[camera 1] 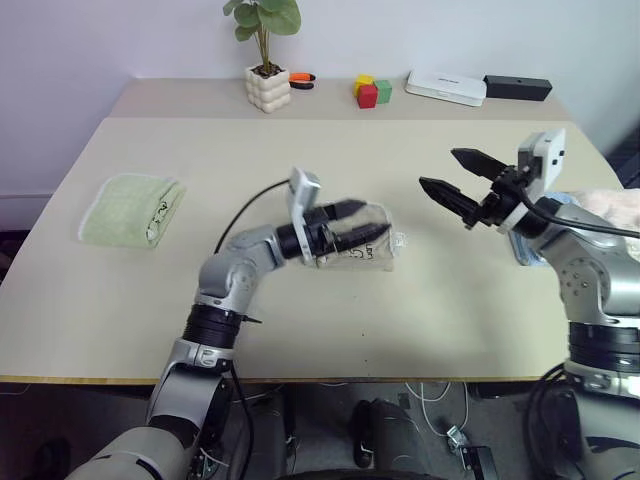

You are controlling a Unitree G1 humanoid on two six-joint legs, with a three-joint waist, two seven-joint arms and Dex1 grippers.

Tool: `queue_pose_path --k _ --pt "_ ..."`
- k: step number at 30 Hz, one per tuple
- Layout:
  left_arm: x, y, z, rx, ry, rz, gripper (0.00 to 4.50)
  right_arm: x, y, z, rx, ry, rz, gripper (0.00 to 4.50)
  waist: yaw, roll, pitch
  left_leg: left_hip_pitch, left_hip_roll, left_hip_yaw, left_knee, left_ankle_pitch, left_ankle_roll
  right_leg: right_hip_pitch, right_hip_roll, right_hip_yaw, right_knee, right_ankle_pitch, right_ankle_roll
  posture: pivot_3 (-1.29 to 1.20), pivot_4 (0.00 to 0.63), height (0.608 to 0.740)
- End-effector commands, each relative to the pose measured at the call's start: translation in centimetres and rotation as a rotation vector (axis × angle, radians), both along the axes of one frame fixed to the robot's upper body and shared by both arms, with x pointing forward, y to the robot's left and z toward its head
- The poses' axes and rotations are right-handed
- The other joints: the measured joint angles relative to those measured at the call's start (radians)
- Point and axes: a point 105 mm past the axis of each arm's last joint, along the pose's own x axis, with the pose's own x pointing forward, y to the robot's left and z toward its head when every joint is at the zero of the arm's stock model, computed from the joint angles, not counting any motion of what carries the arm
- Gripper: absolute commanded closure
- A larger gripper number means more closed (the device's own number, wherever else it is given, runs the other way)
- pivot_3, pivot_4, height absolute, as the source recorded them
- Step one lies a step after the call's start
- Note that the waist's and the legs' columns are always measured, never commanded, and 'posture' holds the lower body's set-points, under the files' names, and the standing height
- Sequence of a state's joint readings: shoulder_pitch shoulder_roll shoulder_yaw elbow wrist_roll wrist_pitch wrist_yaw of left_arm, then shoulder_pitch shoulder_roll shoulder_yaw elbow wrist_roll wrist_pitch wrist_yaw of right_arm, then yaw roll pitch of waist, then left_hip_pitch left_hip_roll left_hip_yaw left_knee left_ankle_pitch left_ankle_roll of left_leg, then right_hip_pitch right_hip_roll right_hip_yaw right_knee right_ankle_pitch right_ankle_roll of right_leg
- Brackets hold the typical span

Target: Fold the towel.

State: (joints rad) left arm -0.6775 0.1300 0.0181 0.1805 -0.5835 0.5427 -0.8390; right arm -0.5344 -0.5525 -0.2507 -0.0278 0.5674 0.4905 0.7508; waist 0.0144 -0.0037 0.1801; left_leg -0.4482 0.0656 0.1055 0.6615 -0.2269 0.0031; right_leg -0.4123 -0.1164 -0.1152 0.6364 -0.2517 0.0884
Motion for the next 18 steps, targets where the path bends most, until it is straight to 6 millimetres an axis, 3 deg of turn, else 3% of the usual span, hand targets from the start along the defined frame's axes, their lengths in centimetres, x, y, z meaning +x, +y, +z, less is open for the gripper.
queue_pose_path --k 1,3,8,11,14,18 --pt "2.7 2.8 1.8 -0.056 -0.045 0.257 0.89 -0.4 2.6 0.6 0.07 -0.026 0.022 0.91 -0.002 0.0 0.0 0.0 0.0 0.001 0.0 0.0 0.0 0.0 0.0 0.0 0.0 0.0 0.001 0.0 0.15 0.74" --pt "4.8 4.5 1.1 -0.058 -0.008 0.453 1.88 0.7 4.7 -1.4 0.03 0.023 -0.035 1.91 -0.003 0.0 0.0 0.0 0.0 0.001 0.0 0.0 0.001 0.0 0.0 0.0 0.0 0.001 0.001 0.0 0.15 0.74" --pt "5.4 2.6 -0.2 -0.027 0.021 0.489 4.46 3.0 6.6 -2.5 0.126 0.097 -0.218 4.47 0.001 0.001 0.0 0.0 0.0 0.003 0.001 0.0 0.0 0.0 0.0 0.0 0.001 0.001 0.001 0.0 0.15 0.74" --pt "5.1 1.0 -0.7 -0.038 0.038 0.466 4.46 3.2 8.6 -3.5 0.109 0.111 -0.22 4.47 -0.002 0.0 0.0 -0.003 -0.001 0.003 0.002 0.0 0.001 0.0 0.0 0.0 -0.001 0.002 0.002 0.0 0.15 0.74" --pt "4.8 -0.3 -2.0 0.007 0.066 0.439 4.46 3.6 9.3 -4.8 0.093 0.132 -0.265 4.47 -0.005 0.0 0.0 -0.002 -0.001 0.004 0.002 -0.001 0.001 0.0 0.0 0.0 -0.001 0.002 0.003 0.0 0.15 0.74" --pt "4.7 -1.5 -4.5 0.107 0.115 0.42 4.46 3.0 10.9 -8.1 0.012 0.188 -0.262 4.47 -0.009 0.001 0.0 -0.002 0.0 0.004 0.001 0.0 0.001 -0.001 0.001 0.0 0.0 0.002 0.003 0.0 0.15 0.74"
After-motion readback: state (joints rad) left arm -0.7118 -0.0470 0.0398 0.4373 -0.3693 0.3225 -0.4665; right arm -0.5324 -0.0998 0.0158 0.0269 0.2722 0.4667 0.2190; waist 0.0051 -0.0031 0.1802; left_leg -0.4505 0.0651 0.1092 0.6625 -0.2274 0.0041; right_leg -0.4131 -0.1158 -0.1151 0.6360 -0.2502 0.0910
